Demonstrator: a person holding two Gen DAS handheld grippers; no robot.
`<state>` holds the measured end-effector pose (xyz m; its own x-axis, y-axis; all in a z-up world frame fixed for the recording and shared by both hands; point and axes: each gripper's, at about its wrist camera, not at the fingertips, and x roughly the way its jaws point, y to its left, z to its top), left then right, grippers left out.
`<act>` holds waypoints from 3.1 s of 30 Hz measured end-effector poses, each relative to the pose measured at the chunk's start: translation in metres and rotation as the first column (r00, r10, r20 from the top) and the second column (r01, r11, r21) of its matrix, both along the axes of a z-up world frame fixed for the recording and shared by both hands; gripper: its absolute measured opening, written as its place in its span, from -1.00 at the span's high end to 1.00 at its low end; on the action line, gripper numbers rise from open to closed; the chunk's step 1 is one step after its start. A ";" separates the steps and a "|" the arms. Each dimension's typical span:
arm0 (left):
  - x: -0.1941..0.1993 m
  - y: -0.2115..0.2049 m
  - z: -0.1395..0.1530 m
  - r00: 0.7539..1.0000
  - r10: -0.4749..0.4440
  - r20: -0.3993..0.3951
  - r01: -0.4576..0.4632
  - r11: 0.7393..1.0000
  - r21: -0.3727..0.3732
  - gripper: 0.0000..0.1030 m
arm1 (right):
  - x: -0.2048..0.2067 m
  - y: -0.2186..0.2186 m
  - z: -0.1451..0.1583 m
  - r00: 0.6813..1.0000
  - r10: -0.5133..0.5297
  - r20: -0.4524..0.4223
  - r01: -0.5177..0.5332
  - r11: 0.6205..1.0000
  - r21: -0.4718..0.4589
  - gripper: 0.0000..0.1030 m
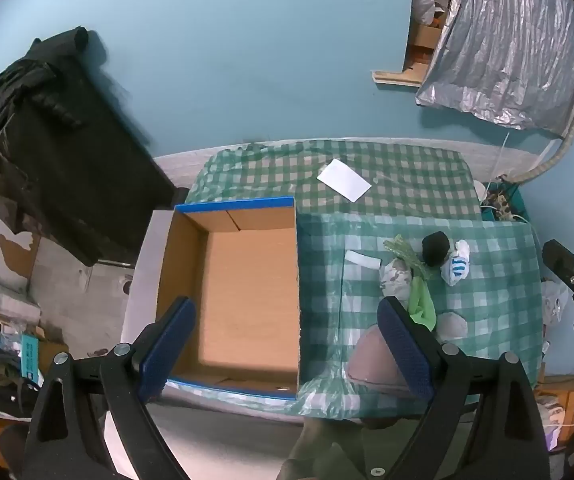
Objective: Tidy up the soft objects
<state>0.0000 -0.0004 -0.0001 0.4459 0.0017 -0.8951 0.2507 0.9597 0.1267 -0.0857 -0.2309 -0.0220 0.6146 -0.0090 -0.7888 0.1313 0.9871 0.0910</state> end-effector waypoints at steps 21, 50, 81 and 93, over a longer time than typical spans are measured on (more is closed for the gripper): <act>0.003 -0.003 -0.003 1.000 -0.004 0.007 0.004 1.000 0.001 -0.81 | 0.005 0.002 -0.006 1.000 0.003 -0.027 -0.002 1.000 0.016 -0.97; 0.003 -0.002 -0.004 1.000 -0.002 0.001 0.002 1.000 0.006 -0.81 | 0.004 0.000 -0.008 0.999 0.007 -0.032 -0.007 1.000 0.015 -0.97; 0.002 -0.007 -0.009 1.000 -0.001 -0.005 0.001 1.000 0.007 -0.81 | 0.001 -0.003 -0.014 0.999 0.006 -0.039 -0.005 1.000 0.014 -0.97; -0.003 -0.026 -0.016 1.000 -0.018 -0.022 0.018 1.000 0.003 -0.81 | -0.006 -0.020 -0.017 0.998 -0.013 -0.058 0.014 1.000 0.015 -0.97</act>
<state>-0.0033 -0.0264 -0.0163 0.4263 -0.0035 -0.9046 0.2710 0.9546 0.1240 -0.0914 -0.2513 -0.0388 0.5682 -0.0050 -0.8229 0.1504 0.9838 0.0979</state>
